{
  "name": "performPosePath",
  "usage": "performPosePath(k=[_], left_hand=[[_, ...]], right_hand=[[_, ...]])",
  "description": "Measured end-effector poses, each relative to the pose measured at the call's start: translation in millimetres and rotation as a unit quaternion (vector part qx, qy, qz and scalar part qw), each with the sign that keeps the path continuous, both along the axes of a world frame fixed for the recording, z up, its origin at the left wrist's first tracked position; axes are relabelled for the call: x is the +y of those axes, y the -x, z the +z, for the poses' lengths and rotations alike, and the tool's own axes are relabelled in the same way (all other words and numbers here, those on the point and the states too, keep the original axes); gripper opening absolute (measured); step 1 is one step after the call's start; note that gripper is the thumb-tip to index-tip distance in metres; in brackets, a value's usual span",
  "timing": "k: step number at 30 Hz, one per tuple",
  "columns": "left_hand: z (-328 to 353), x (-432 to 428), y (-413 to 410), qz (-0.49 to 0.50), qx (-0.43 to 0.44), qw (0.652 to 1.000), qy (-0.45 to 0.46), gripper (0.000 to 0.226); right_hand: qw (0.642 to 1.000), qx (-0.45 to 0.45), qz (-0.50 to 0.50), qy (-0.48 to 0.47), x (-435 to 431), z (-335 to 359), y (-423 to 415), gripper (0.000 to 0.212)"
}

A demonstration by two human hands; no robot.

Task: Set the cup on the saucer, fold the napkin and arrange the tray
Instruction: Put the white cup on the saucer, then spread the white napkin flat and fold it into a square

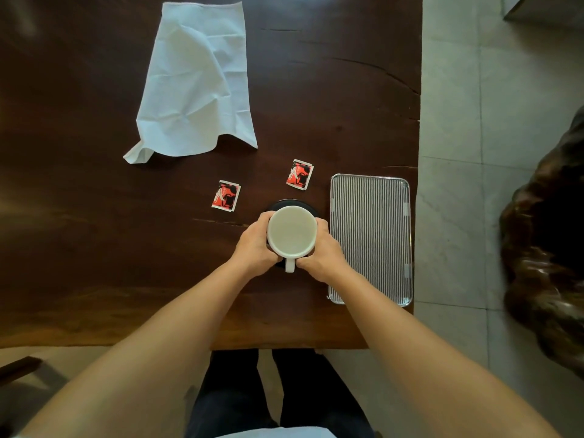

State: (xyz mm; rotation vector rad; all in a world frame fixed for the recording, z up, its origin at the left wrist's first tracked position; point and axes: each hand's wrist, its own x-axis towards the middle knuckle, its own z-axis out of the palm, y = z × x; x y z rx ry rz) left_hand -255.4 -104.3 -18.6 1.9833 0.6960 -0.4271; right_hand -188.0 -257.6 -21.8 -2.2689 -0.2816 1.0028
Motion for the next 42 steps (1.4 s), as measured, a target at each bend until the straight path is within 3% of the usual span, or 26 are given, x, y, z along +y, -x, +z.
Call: performPosePath(k=[5, 8, 10, 14, 16, 18, 21, 23, 29, 36, 38, 42], left_hand=[[-1, 0, -1, 0.004, 0.015, 1.000, -0.003, 0.090], [5, 5, -1, -0.015, 0.070, 0.997, -0.016, 0.094], [13, 12, 2, -0.027, 0.097, 0.994, -0.033, 0.092], [43, 34, 9, -0.030, 0.117, 0.991, -0.057, 0.055], [60, 47, 11, -0.027, 0.108, 0.989, -0.100, 0.027], [78, 63, 10, -0.025, 0.093, 0.983, -0.155, 0.016], [99, 88, 6, -0.028, 0.058, 0.977, -0.204, 0.014], [108, 109, 2, -0.022, 0.020, 0.976, -0.216, 0.013], [83, 194, -26, -0.038, -0.048, 0.955, -0.291, 0.022], [-5, 252, -49, -0.163, 0.005, 0.917, -0.364, 0.060], [-22, 264, -45, -0.147, -0.003, 0.918, -0.368, 0.054], [-36, 287, -40, -0.161, -0.045, 0.896, -0.410, 0.028]], right_hand=[[1.000, 0.001, -0.007, 0.009, 2, 0, 1, 0.093], [0.999, 0.011, -0.021, 0.041, 2, 6, 3, 0.111], [0.998, 0.011, -0.029, 0.062, -1, 15, 4, 0.111], [0.994, -0.048, -0.055, 0.086, -6, 47, -2, 0.089], [0.990, -0.077, -0.074, 0.089, 1, 63, -10, 0.077], [0.989, -0.101, -0.071, 0.085, 15, 78, -21, 0.064], [0.988, -0.131, -0.042, 0.073, 52, 96, -37, 0.035], [0.988, -0.145, -0.011, 0.053, 83, 101, -43, 0.027], [0.970, -0.211, 0.107, 0.055, 188, 84, -65, 0.042], [0.929, -0.288, 0.139, 0.184, 257, 21, -83, 0.045], [0.929, -0.286, 0.120, 0.202, 263, 6, -87, 0.040], [0.926, -0.302, 0.109, 0.200, 267, -2, -98, 0.011]])
